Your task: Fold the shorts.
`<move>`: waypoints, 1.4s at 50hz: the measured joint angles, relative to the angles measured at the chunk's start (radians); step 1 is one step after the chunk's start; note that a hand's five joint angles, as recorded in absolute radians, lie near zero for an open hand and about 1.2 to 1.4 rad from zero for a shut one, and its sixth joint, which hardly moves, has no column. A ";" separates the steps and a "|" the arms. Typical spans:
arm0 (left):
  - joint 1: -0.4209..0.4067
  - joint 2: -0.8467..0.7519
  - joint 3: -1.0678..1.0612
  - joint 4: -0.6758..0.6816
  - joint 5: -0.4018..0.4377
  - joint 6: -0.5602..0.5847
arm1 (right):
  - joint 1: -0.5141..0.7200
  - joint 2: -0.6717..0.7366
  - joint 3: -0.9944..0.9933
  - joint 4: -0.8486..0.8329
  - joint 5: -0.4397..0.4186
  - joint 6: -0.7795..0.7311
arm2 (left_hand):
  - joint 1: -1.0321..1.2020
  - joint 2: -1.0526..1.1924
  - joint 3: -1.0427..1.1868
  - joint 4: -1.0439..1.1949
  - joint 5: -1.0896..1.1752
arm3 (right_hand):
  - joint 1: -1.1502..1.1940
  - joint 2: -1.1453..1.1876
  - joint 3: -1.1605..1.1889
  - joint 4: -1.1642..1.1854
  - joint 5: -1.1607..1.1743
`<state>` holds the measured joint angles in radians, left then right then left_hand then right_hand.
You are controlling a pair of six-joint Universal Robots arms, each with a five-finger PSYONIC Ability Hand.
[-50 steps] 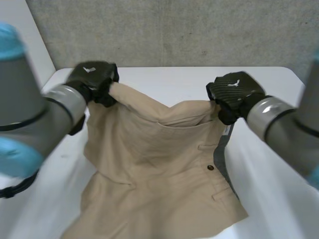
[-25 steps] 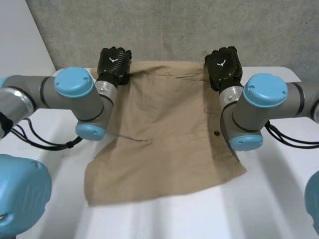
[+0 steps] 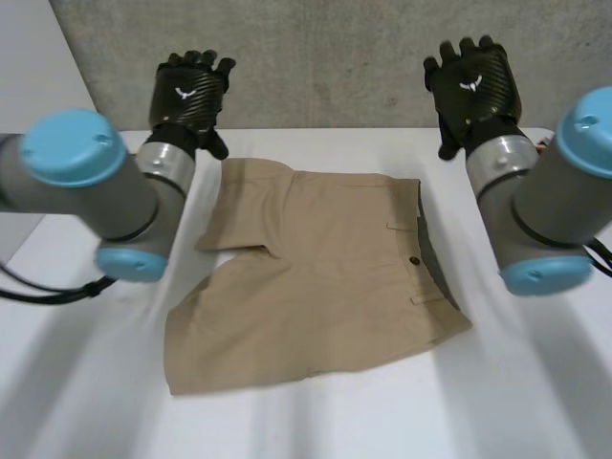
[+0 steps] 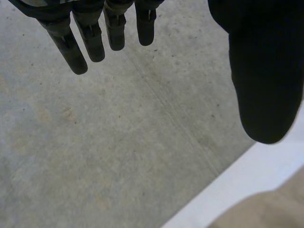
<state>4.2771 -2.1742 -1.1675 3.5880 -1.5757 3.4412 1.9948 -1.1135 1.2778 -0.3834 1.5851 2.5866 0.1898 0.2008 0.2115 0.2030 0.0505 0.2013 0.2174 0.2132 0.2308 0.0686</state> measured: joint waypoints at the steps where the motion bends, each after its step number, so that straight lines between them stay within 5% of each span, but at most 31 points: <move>1: 0.001 0.041 -0.042 -0.015 0.000 -0.001 | -0.002 -0.016 0.017 0.017 -0.006 0.000 | 0.000 0.000 0.000 0.000 0.000 | 0.000 0.000 0.000 0.000 0.000; 12: 0.003 0.458 -0.484 -0.322 -0.002 -0.069 | -0.067 -0.201 0.272 0.376 -0.174 0.067 | 0.022 0.024 0.011 0.014 0.009 | 0.000 0.000 0.000 0.000 0.000; 23: 0.004 0.619 -0.786 -0.489 0.006 -0.206 | -0.167 -0.227 0.499 0.362 -0.369 0.086 | 0.215 0.204 0.191 0.200 0.182 | 0.210 0.259 0.266 0.247 0.215; 37: -0.011 0.626 -0.939 -0.494 0.008 -0.226 | -0.204 -0.139 0.619 0.209 -0.405 -0.007 | 0.396 0.385 0.377 0.387 0.358 | 0.272 0.338 0.345 0.323 0.288; 70: 0.018 0.398 -0.833 -0.359 -0.004 -0.210 | -0.240 -0.052 0.598 0.136 -0.410 -0.032 | 0.211 0.189 0.177 0.177 0.149 | 0.557 0.678 0.686 0.670 0.599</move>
<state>4.2954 -1.7763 -2.0003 3.2290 -1.5795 3.2308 1.7546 -1.1658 1.8760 -0.2474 1.1754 2.5542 0.4007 0.3899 0.3883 0.3802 0.1990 0.7581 0.8950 0.8995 0.9008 0.6677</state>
